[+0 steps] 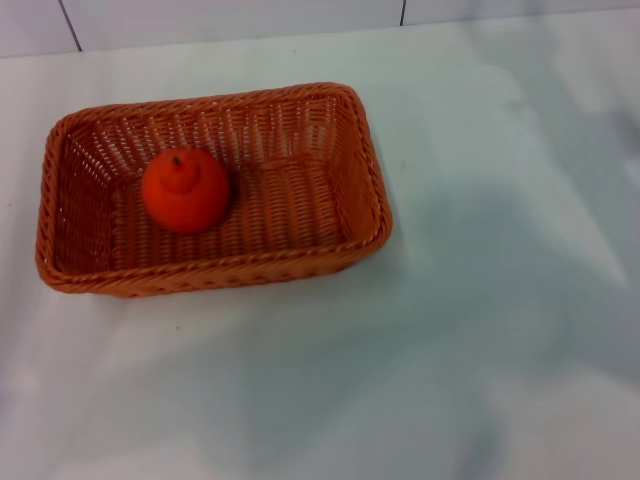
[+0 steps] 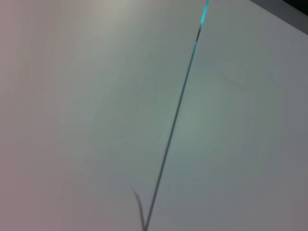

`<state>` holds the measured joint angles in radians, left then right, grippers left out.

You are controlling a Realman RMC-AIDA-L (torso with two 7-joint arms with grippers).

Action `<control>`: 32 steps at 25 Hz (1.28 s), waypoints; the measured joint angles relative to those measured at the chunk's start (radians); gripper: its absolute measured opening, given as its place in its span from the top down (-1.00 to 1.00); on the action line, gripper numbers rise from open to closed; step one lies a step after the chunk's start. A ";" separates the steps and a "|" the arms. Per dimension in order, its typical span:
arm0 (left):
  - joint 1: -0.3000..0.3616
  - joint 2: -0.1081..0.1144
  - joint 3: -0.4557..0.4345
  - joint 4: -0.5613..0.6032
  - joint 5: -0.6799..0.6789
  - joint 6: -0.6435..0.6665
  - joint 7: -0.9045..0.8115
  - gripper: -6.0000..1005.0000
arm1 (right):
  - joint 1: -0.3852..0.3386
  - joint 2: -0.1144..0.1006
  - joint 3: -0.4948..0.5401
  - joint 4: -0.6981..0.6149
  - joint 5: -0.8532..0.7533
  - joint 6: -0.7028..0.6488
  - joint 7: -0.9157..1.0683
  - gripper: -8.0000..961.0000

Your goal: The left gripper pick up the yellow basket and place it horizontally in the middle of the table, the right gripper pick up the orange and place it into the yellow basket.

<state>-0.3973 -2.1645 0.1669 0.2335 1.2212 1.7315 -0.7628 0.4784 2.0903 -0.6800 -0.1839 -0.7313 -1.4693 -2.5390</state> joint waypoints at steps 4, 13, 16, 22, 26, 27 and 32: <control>0.009 0.000 -0.003 -0.033 -0.019 0.004 0.041 0.05 | -0.003 0.000 0.043 0.018 0.004 0.007 -0.013 -0.63; 0.024 0.000 0.003 -0.093 -0.039 0.082 0.156 -0.04 | -0.005 0.001 0.117 0.041 0.006 0.010 -0.015 -0.63; 0.029 0.000 -0.001 -0.102 -0.040 0.083 0.156 -0.11 | -0.005 0.001 0.128 0.042 0.006 0.010 -0.015 -0.63; 0.040 -0.001 -0.001 -0.106 -0.042 0.088 0.157 -0.30 | 0.008 0.001 0.135 0.045 0.007 0.022 -0.016 -0.63; 0.041 -0.001 -0.003 -0.106 -0.044 0.090 0.157 -0.50 | 0.010 0.001 0.135 0.046 0.007 0.023 -0.012 -0.63; 0.041 -0.001 -0.003 -0.106 -0.043 0.090 0.157 -0.55 | 0.010 0.001 0.135 0.048 0.007 0.021 -0.011 -0.63; 0.042 -0.002 -0.010 -0.106 -0.046 0.091 0.157 -0.55 | -0.001 0.001 0.138 0.058 0.007 -0.002 -0.007 -0.63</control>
<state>-0.3558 -2.1660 0.1573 0.1272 1.1756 1.8223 -0.6058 0.4774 2.0908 -0.5417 -0.1264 -0.7239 -1.4708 -2.5461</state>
